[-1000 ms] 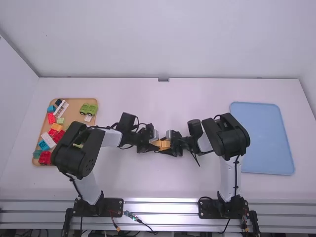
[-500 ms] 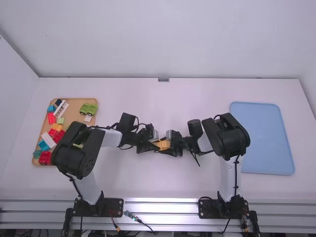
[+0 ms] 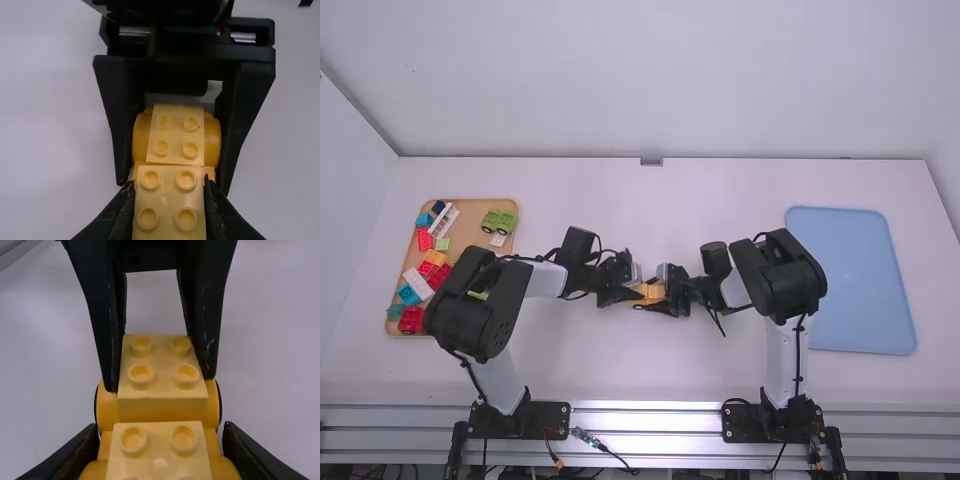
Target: Assemble lego blocks to make yellow taxi
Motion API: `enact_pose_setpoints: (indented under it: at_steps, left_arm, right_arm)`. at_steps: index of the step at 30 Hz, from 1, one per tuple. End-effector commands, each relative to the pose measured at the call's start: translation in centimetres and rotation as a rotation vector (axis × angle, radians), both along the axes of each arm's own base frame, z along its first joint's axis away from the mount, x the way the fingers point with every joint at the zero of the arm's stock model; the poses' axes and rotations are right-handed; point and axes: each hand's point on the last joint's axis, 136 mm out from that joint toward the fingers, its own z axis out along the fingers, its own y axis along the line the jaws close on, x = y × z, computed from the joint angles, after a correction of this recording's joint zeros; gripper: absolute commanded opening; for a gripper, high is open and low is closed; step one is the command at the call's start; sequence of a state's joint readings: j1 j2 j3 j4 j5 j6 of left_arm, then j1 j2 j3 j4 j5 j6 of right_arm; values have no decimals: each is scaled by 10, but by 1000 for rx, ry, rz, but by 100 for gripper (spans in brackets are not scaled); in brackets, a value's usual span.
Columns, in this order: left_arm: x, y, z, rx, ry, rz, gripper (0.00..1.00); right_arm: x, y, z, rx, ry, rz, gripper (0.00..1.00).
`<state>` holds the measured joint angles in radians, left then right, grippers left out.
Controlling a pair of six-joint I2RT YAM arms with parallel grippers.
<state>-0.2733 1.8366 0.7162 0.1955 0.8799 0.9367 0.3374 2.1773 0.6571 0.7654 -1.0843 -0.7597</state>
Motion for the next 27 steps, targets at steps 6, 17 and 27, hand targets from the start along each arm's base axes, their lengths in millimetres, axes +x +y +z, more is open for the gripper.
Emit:
enact_pose_setpoints:
  at_steps: [6,17,27]
  left_arm:
    - [-10,-2,-8,26,-39,-74,2]
    - [-15,-11,-4,2,-46,-106,4]
    - [-16,-12,-4,3,-45,-110,19]
  right_arm:
    - [-1,-2,-10,-35,43,-27,35]
    - [-1,-2,-10,-35,41,-27,35]
    - [-1,-2,-10,-35,42,-27,35]
